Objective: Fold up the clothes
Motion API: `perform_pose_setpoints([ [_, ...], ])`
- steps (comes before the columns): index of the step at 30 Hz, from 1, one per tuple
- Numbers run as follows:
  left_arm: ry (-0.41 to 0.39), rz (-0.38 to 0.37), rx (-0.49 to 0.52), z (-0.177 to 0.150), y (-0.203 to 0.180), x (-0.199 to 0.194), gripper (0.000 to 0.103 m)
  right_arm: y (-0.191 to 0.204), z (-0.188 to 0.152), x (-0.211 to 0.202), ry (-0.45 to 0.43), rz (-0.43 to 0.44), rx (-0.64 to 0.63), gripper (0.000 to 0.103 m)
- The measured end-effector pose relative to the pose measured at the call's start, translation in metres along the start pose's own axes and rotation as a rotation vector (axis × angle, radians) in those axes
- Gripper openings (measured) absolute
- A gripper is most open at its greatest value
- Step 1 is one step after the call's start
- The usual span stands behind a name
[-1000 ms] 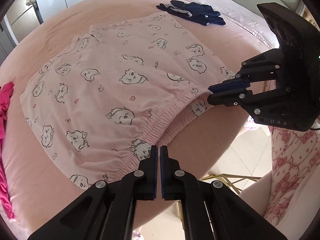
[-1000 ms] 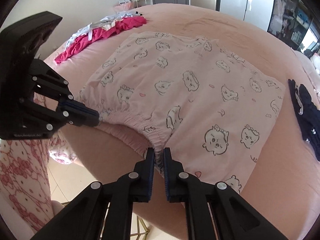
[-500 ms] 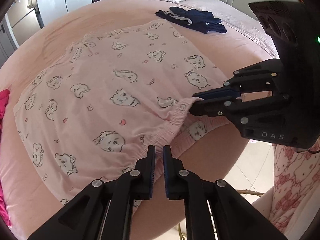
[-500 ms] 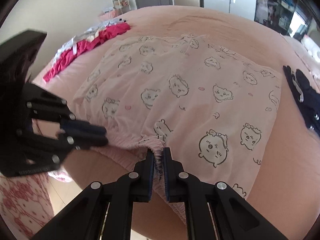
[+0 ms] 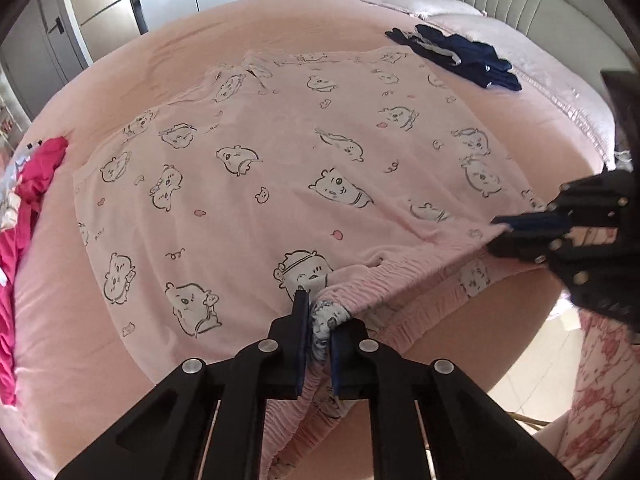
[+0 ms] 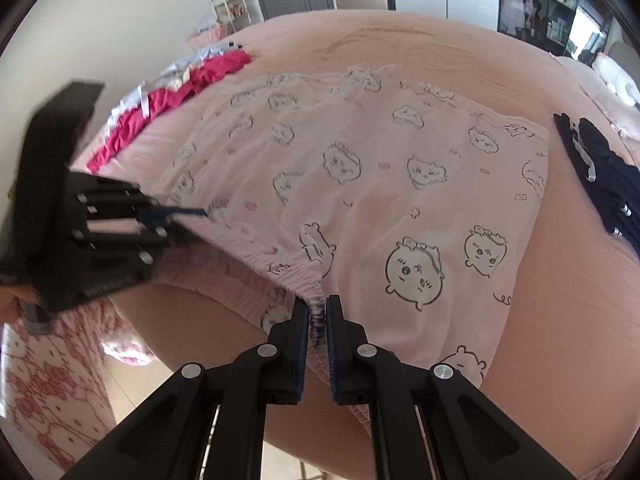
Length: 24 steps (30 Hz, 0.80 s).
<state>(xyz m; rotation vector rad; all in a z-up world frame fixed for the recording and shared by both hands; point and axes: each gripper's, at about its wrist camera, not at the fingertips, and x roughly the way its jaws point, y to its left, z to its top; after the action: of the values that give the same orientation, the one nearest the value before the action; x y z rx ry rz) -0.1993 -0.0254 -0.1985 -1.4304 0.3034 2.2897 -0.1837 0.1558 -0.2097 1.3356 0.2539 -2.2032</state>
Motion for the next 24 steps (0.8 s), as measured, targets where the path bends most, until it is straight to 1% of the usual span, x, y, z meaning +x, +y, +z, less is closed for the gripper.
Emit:
perform_pose_setpoints([
  [1,-0.005,-0.015,0.0,0.0,0.001,-0.004,0.006,0.003,-0.001,0.006,0.02,-0.024,-0.026,0.006],
  [3,-0.017,-0.022,0.023,0.0,-0.002,-0.011,0.005,0.002,-0.001,-0.002,-0.009,-0.012,-0.01,0.006],
  [6,-0.04,-0.006,0.072,-0.002,-0.008,-0.029,0.005,0.001,-0.001,-0.015,-0.053,0.007,0.015,0.005],
  [8,-0.031,0.003,0.107,-0.006,-0.01,-0.03,0.005,-0.001,0.0,-0.023,-0.083,0.021,0.031,0.004],
  [10,-0.006,0.0,0.135,-0.014,-0.012,-0.022,0.005,-0.009,-0.005,-0.03,-0.089,0.05,0.07,0.004],
  [11,0.023,-0.018,0.145,-0.019,-0.013,-0.015,0.005,-0.011,-0.008,-0.03,-0.078,0.053,0.075,0.004],
  [13,0.075,-0.013,0.184,-0.026,-0.018,0.002,0.008,-0.007,-0.014,-0.016,-0.026,0.033,0.051,0.004],
  [14,0.074,-0.003,0.198,-0.027,-0.02,0.006,0.008,-0.005,-0.017,-0.008,0.0,0.024,0.038,0.004],
  [16,0.076,-0.014,0.181,-0.024,-0.018,0.004,0.01,-0.005,-0.021,0.007,0.071,0.044,0.029,0.004],
  [17,0.086,-0.034,0.179,-0.024,-0.016,0.001,0.011,-0.005,-0.02,0.008,0.082,0.045,0.015,0.004],
  [18,0.095,-0.054,0.178,-0.025,-0.014,-0.003,0.018,-0.004,-0.019,0.008,0.093,0.046,0.002,0.007],
  [19,0.104,-0.074,0.177,-0.025,-0.012,-0.007,0.03,-0.004,-0.016,0.006,0.105,0.059,-0.008,0.015],
  [20,0.113,-0.093,0.175,-0.025,-0.01,-0.011,0.04,-0.006,-0.016,0.003,0.112,0.073,-0.016,0.021],
  [21,0.107,-0.093,0.188,-0.029,-0.009,-0.017,0.065,-0.007,-0.015,0.001,0.119,0.088,-0.024,0.04],
  [22,0.101,-0.093,0.2,-0.032,-0.007,-0.024,0.076,-0.008,-0.015,-0.002,0.125,0.103,-0.031,0.059],
  [23,0.094,-0.093,0.211,-0.035,-0.006,-0.03,0.075,-0.011,-0.017,-0.006,0.12,0.099,-0.029,0.061],
  [24,0.05,-0.096,0.184,-0.036,0.001,-0.041,0.075,-0.014,-0.019,-0.011,0.114,0.093,-0.027,0.061],
])
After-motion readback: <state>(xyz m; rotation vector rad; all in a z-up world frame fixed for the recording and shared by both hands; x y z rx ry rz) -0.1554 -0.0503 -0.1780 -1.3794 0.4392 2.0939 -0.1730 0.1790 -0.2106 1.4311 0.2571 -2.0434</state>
